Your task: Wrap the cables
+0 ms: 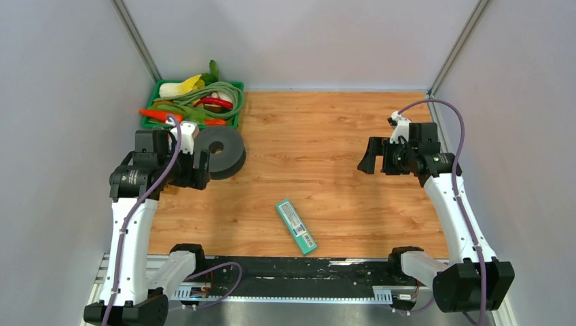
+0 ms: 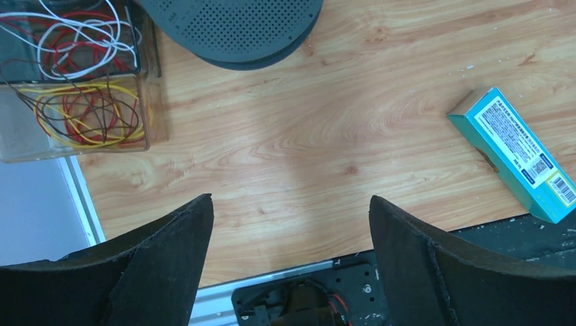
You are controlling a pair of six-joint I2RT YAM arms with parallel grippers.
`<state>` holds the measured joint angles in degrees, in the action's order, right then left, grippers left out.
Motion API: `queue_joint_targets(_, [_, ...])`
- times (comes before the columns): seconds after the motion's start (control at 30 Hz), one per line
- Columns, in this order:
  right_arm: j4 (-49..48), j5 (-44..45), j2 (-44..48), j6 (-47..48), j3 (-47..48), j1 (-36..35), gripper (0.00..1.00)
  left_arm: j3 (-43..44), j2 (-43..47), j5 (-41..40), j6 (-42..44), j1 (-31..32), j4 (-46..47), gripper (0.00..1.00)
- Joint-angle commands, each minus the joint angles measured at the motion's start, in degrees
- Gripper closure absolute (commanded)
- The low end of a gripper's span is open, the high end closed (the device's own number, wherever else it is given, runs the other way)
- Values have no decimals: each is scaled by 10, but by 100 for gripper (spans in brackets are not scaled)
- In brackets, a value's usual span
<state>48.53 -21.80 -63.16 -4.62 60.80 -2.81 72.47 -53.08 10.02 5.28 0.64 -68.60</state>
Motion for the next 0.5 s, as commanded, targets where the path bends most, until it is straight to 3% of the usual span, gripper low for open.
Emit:
queue_joint_targets(0.0, [-21, -23, 12, 22, 6, 3, 0, 41, -18, -4, 31, -3, 29, 8])
queue_joint_targets(0.3, [-11, -47, 13, 65, 1, 3, 0, 160, -161, -51, 126, -3, 32, 12])
queue_joint_targets(0.37, [-13, -44, 12, 69, -2, 3, 0, 188, -193, -63, 139, -3, 31, 26])
queue_joint_targets(0.47, [-15, -36, 12, 72, -8, 3, 0, 217, -240, -75, 152, -3, 41, 62])
